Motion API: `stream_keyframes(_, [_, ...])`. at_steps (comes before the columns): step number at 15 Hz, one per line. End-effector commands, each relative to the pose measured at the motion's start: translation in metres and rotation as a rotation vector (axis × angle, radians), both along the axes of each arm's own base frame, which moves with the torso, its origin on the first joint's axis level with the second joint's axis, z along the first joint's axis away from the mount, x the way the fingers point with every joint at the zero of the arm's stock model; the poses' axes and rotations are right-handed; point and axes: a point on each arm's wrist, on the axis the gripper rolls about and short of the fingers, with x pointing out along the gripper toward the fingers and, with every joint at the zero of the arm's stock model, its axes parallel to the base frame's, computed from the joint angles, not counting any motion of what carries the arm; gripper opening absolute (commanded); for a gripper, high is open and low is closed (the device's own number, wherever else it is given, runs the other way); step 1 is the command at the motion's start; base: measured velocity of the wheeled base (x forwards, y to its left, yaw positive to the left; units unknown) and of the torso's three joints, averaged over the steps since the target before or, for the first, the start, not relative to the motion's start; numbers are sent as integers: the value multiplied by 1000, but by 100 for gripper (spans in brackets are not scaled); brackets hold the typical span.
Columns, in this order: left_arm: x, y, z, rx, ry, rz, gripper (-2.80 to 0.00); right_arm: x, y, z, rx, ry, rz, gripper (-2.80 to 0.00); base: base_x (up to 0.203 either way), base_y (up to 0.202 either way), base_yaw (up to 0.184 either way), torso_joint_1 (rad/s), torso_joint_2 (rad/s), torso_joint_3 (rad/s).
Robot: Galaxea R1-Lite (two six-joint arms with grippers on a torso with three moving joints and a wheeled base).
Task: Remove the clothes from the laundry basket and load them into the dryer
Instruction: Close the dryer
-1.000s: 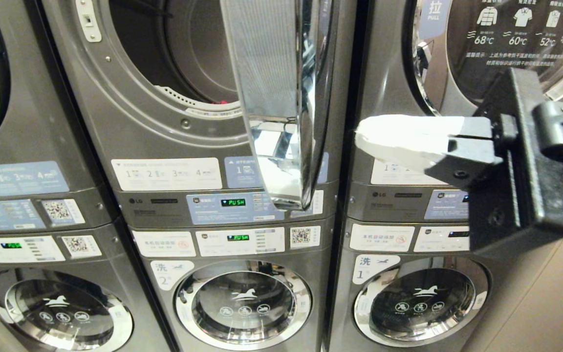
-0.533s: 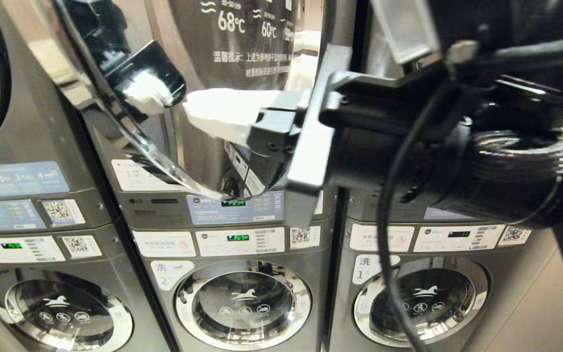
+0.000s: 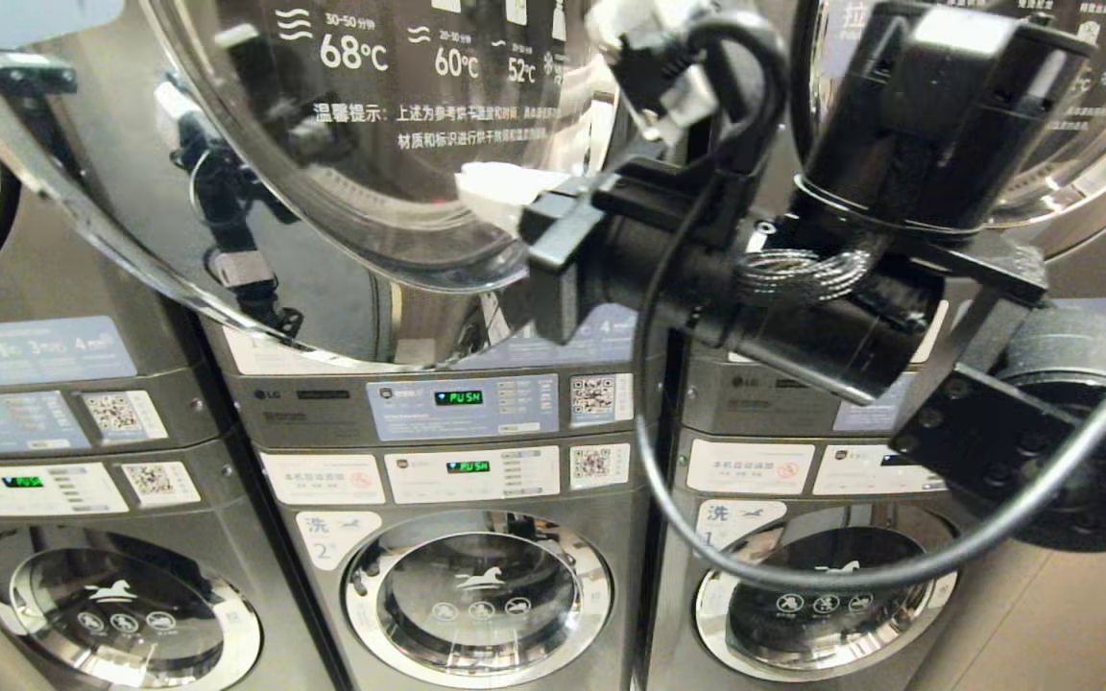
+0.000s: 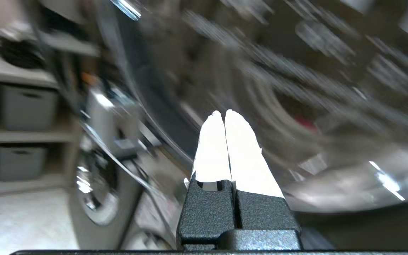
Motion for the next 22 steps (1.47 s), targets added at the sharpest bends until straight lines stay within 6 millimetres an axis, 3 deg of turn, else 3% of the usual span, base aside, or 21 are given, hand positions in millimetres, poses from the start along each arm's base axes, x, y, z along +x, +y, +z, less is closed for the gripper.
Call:
stream_keyframes(1, [0, 0, 0, 0, 0, 0, -280, -1, -49, 8, 9, -7, -104, -280, 0, 0, 0, 0, 0, 0])
stream_keyframes(5, [0, 0, 0, 0, -2, 0, -280, -26, -126, -44, -105, 138, -285, -280, 0, 0, 0, 0, 0, 0])
stream_keyframes(9, [0, 0, 0, 0, -3, 0, -280, -76, -204, -76, -119, 230, -569, -280, 0, 0, 0, 0, 0, 0])
stream_keyframes(11, [0, 0, 0, 0, -1, 0, -280, -107, -231, -94, -116, 307, -649, -280, 0, 0, 0, 0, 0, 0])
stream_keyframes(14, [0, 0, 0, 0, 0, 0, -280, -166, -254, -137, -62, 430, -762, -280, 0, 0, 0, 0, 0, 0])
stream_keyframes(17, [0, 0, 0, 0, 0, 0, -280, -211, -259, -190, -43, 512, -830, -280, 0, 0, 0, 0, 0, 0])
stream_keyframes(20, [0, 0, 0, 0, -1, 0, -280, -244, -259, -210, -12, 459, -849, -280, 0, 0, 0, 0, 0, 0])
stream_keyframes(22, [0, 0, 0, -1, 0, 0, -280, -261, -259, -217, 26, 332, -848, -280, 0, 0, 0, 0, 0, 0])
